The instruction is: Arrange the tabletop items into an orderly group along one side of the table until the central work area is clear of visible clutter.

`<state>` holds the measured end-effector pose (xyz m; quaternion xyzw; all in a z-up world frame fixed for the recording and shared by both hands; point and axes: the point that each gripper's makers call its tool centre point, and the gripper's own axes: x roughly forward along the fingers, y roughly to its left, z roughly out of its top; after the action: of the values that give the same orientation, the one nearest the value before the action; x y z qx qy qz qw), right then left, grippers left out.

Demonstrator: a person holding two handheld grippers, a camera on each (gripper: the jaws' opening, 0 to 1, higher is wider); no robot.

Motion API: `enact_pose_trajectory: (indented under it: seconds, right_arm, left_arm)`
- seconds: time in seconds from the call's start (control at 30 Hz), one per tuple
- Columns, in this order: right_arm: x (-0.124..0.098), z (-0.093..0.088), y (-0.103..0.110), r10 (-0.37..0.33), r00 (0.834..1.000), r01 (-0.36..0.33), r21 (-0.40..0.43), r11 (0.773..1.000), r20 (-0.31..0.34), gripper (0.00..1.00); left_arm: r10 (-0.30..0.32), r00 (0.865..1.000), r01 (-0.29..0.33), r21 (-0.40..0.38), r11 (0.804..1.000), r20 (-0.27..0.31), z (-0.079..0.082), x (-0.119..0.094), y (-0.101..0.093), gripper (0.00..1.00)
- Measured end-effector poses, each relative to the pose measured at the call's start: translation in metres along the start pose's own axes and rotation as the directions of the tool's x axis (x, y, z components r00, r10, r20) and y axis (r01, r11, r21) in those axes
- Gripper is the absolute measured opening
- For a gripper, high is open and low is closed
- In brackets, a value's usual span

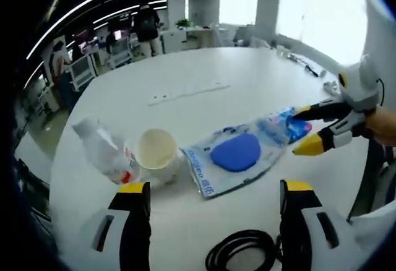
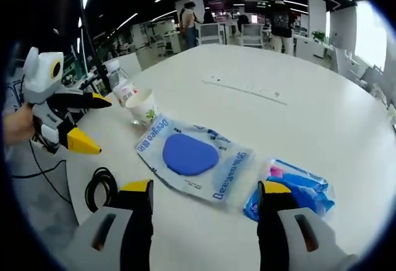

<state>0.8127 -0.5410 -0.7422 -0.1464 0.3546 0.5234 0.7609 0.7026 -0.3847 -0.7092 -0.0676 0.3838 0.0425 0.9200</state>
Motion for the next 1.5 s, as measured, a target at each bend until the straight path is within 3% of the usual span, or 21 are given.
enact_pose_trajectory:
  seconds: [0.2,0.43,0.7,0.9,1.07,1.27,1.5]
  right_arm:
    - [-0.01,-0.004,-0.004,-0.009,1.0,0.009,0.043,0.999,0.006,0.81]
    - [-0.021,-0.007,-0.006,-0.01,1.0,0.009,0.071,0.997,0.014,0.83]
    - [-0.022,-0.012,-0.005,0.002,1.0,-0.002,0.068,0.998,0.007,0.82]
    - [-0.022,-0.014,-0.003,0.009,1.0,-0.009,0.077,0.997,0.001,0.82]
    - [-0.022,-0.01,0.01,0.041,0.999,-0.042,0.045,0.998,0.02,0.81]
    - [-0.02,-0.02,0.041,0.102,0.995,-0.103,0.021,0.994,0.017,0.79]
    - [-0.012,-0.032,0.078,0.184,0.983,-0.184,-0.026,0.983,-0.003,0.77]
  left_arm:
    - [0.026,1.0,-0.025,-0.055,0.998,0.008,-0.01,-0.019,0.024,0.96]
    - [0.043,0.999,-0.042,-0.083,0.996,0.018,-0.014,-0.035,0.035,0.96]
    - [0.044,0.999,-0.042,-0.11,0.993,0.01,-0.029,-0.045,0.03,0.95]
    - [0.05,0.999,-0.048,-0.119,0.992,0.006,-0.028,-0.05,0.027,0.93]
    - [0.032,0.999,-0.029,-0.123,0.992,0.023,-0.031,-0.054,0.022,0.92]
    - [0.02,1.0,-0.023,-0.132,0.991,-0.021,-0.06,-0.053,0.023,0.91]
    - [0.012,0.998,-0.018,-0.116,0.993,-0.054,-0.083,-0.058,0.019,0.89]
